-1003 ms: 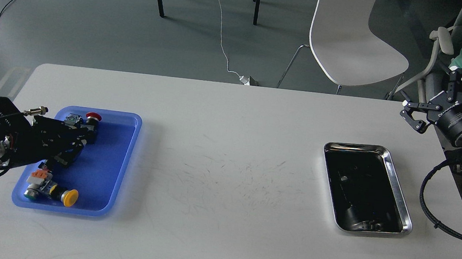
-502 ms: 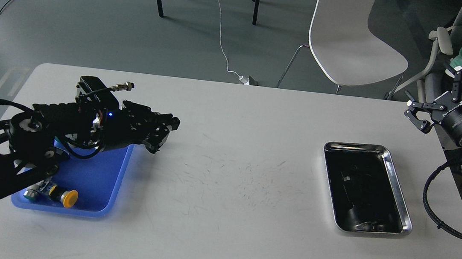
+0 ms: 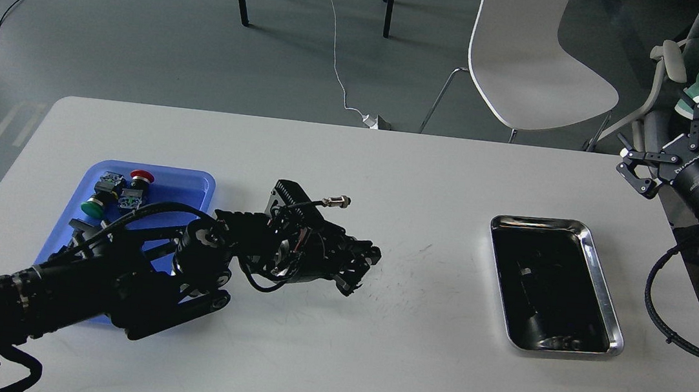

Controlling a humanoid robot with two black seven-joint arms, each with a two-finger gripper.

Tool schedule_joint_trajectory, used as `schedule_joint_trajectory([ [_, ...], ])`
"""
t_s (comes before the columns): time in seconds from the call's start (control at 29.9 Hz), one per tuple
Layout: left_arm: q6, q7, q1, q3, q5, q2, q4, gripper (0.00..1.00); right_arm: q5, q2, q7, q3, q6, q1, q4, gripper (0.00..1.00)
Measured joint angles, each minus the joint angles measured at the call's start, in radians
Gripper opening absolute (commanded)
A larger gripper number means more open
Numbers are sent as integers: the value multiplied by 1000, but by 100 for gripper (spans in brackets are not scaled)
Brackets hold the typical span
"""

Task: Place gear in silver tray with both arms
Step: 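Carry the gear with the left gripper toward the table center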

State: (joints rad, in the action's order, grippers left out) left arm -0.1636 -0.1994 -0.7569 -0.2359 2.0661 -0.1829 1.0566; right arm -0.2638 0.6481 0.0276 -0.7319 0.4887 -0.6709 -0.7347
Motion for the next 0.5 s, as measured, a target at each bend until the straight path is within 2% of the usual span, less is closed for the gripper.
schedule_joint_trajectory([
  [0.27,3,0,-2,1,0,135,-101,10,0,1,0,0,0,2,-1,96],
  [0.5,6,0,-5,1,0,181,-151,17,0,1,0,0,0,2,0,96],
])
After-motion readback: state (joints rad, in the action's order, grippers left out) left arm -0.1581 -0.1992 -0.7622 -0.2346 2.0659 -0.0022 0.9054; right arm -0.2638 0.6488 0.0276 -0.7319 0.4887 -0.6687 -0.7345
